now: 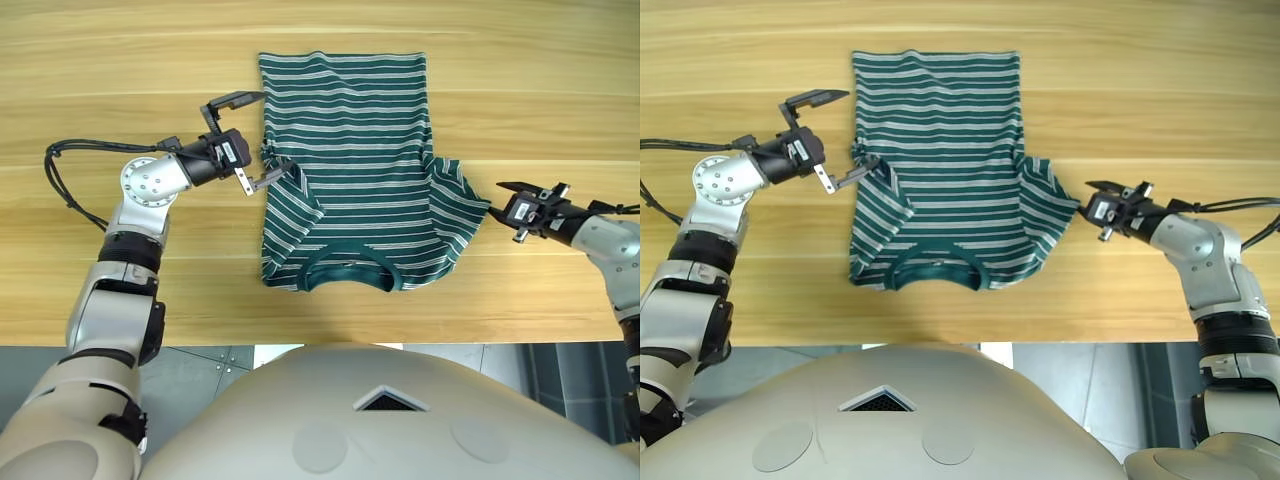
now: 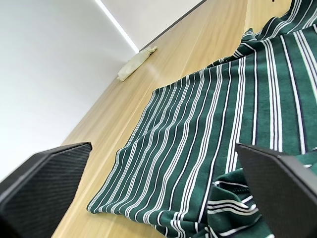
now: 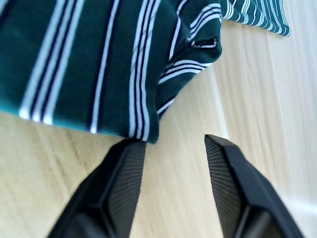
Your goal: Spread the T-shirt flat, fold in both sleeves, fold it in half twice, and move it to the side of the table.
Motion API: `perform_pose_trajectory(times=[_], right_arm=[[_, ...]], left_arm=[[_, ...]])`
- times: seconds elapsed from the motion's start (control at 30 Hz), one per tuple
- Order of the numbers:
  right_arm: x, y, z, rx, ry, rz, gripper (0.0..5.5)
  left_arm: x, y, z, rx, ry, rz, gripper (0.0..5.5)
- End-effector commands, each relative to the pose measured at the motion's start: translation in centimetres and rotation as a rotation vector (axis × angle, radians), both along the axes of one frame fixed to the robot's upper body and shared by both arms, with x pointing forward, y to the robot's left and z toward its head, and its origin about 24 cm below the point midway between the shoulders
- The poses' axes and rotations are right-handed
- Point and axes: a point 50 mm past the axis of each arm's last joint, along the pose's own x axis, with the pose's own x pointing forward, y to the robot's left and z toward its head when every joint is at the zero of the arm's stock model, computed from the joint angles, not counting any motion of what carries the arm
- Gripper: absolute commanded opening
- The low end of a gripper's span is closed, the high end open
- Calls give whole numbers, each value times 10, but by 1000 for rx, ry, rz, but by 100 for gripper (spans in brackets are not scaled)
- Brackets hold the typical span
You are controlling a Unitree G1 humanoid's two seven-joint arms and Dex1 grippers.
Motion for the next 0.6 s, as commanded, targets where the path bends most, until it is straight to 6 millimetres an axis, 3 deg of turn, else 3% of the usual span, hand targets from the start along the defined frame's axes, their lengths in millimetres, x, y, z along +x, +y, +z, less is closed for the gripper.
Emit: perform_pose_trajectory(times=[0.03,0.3,0.47,0.6], right_arm=[[-12,2,-15,-5,92,10,127],[-13,5,-14,8,91,23,2],[-12,5,-11,8,76,21,2],[-3,10,2,35,-8,41,2]], left_arm=[[2,-2,1,15,1,-6,540],[2,-2,1,12,2,-5,540],[2,-3,0,11,4,-6,540],[2,-4,-1,10,5,-6,540]])
